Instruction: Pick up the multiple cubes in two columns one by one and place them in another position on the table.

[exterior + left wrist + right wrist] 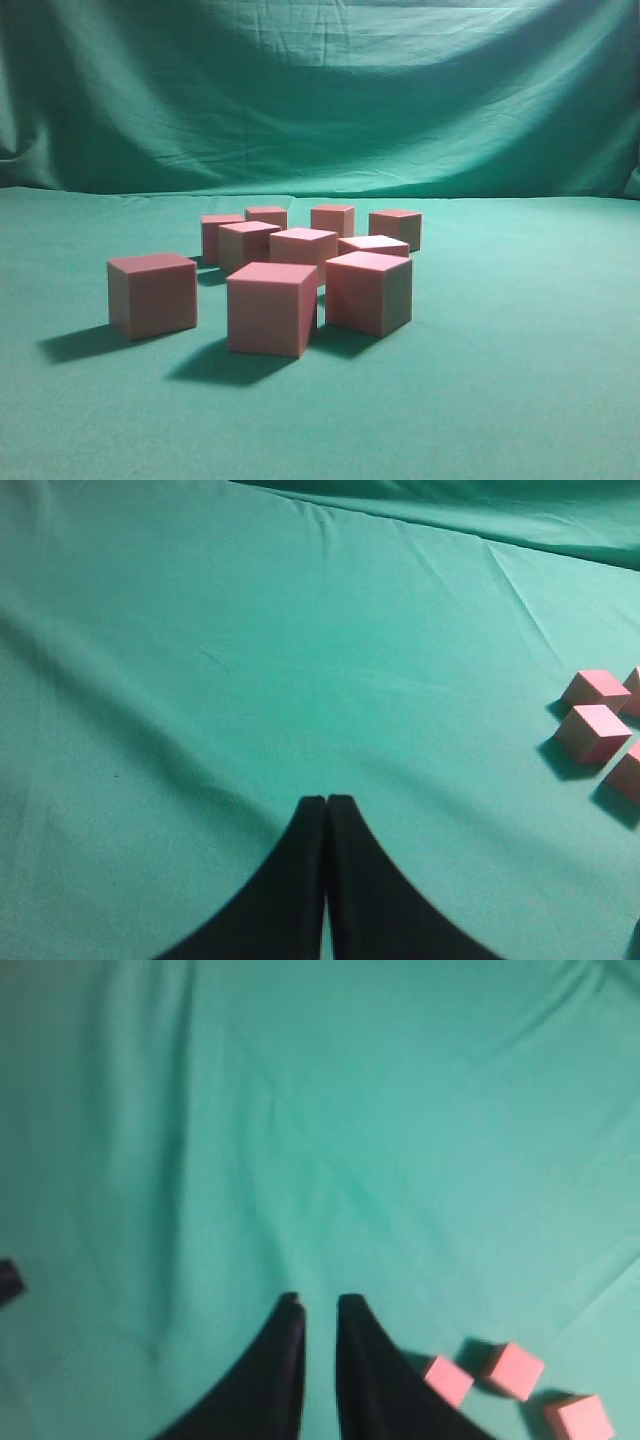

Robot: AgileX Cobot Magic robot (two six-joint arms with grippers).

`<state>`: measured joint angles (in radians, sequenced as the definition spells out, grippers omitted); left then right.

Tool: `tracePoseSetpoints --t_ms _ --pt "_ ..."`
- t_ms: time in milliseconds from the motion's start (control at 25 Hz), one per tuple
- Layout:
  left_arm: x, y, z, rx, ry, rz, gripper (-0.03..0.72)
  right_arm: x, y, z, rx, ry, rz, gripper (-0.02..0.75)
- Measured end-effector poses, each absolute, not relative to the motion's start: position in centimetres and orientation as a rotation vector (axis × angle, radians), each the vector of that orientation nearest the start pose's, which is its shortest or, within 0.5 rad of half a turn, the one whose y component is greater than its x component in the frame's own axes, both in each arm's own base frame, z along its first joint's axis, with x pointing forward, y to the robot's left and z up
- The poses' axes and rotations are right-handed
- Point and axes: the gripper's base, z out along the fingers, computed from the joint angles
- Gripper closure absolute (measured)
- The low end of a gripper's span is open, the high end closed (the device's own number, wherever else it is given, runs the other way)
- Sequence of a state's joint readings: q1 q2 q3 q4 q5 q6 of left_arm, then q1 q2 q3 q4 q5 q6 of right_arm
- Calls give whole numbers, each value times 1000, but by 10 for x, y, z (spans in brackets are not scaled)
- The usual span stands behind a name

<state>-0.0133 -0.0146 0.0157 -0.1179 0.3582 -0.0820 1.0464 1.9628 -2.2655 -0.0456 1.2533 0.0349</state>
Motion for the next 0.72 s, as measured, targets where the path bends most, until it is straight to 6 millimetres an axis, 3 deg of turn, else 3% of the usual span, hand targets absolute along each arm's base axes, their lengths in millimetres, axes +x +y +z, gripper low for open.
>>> tracePoseSetpoints --t_ms 120,440,600,720 --pt "53 -4 177 -136 1839 -182 688 201 339 460 -1146 2082 472 738" --pt "53 -4 177 -136 1839 -182 688 140 232 564 -1030 1810 588 738" --pt "53 -4 177 -136 1839 -182 688 105 172 597 -988 1672 616 738" --pt "53 -4 177 -136 1839 -182 688 83 134 601 -1002 1612 599 738"
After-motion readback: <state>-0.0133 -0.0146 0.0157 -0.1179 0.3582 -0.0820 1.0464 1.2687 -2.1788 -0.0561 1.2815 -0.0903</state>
